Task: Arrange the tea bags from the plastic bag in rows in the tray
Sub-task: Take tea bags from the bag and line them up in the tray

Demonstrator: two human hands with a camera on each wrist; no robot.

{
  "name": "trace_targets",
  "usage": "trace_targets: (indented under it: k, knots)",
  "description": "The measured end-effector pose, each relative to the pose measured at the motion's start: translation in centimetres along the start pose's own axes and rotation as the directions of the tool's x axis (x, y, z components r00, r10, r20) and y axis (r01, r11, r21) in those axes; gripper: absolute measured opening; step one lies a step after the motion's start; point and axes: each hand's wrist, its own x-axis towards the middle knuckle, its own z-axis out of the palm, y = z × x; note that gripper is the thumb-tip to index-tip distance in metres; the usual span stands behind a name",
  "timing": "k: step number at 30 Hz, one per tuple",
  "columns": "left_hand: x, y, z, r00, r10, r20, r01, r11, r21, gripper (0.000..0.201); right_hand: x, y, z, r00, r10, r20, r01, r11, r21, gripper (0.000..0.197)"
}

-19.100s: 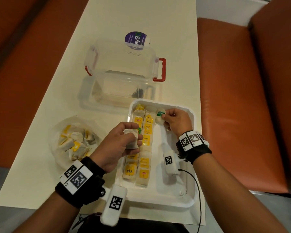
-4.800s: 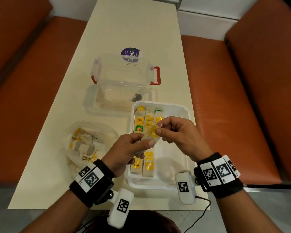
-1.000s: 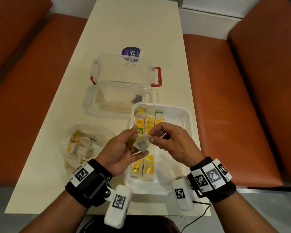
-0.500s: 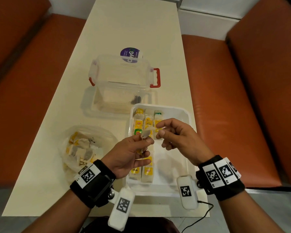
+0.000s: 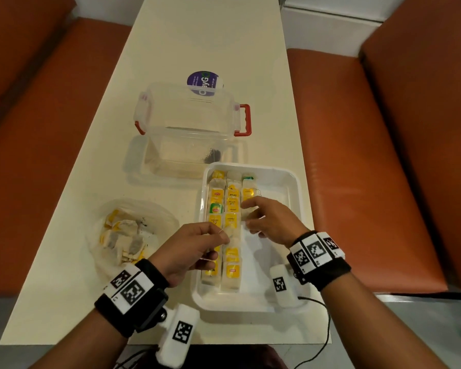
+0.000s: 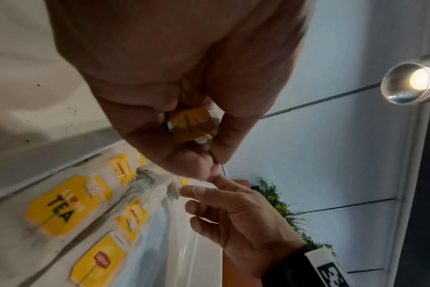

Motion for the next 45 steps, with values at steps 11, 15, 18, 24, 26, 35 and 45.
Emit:
trace_targets:
  k: [11,15,18,24,26,35,45]
  knots:
    - [0.3,1.6,-1.1,0.992,0.025,-0.124,-0.027,1.0,-0.012,0.015,0.9,-1.4,3.3,0.986,-0.153,0.059,0.159,0.809,-0.566,0.034]
    - [0.3,1.8,-1.3,0.989,0.026,-0.146,-0.03,0.999,-0.027,0.017,1.2,-1.5,2.7,0.984,-0.177,0.021,0.168,0.883,-0.439,0.019]
    - [0.2,2.0,-1.5,0.986,0.037,-0.164,-0.046,0.997,-0.056,0.023,0.4,-1.5,1.8,0.981,-0.192,0.005,0.185,0.942,-0.28,0.019]
    - [0.0,2.5,-1.5,0.983,0.054,-0.173,-0.068,0.995,-0.073,0.022,-0.4,-0.8,-0.7,0.987,-0.091,-0.13,0.098,0.994,0.052,0.013]
    - [0.1,2.5,-1.3,0.988,0.053,-0.146,-0.062,0.996,-0.056,0.019,-0.8,-0.6,-1.2,0.989,-0.072,-0.129,0.088,0.988,0.127,0.009]
    - [-0.1,2.9,-0.6,0.991,0.039,0.128,0.012,0.926,-0.377,0.018,-2.8,-1.3,-3.6,0.969,-0.017,-0.247,0.14,0.859,0.492,0.018]
    - [1.7,3.9,0.9,0.971,0.22,0.095,-0.209,0.972,-0.111,0.046,-4.9,-4.1,-4.8,0.968,-0.145,-0.205,0.224,0.868,0.443,0.029]
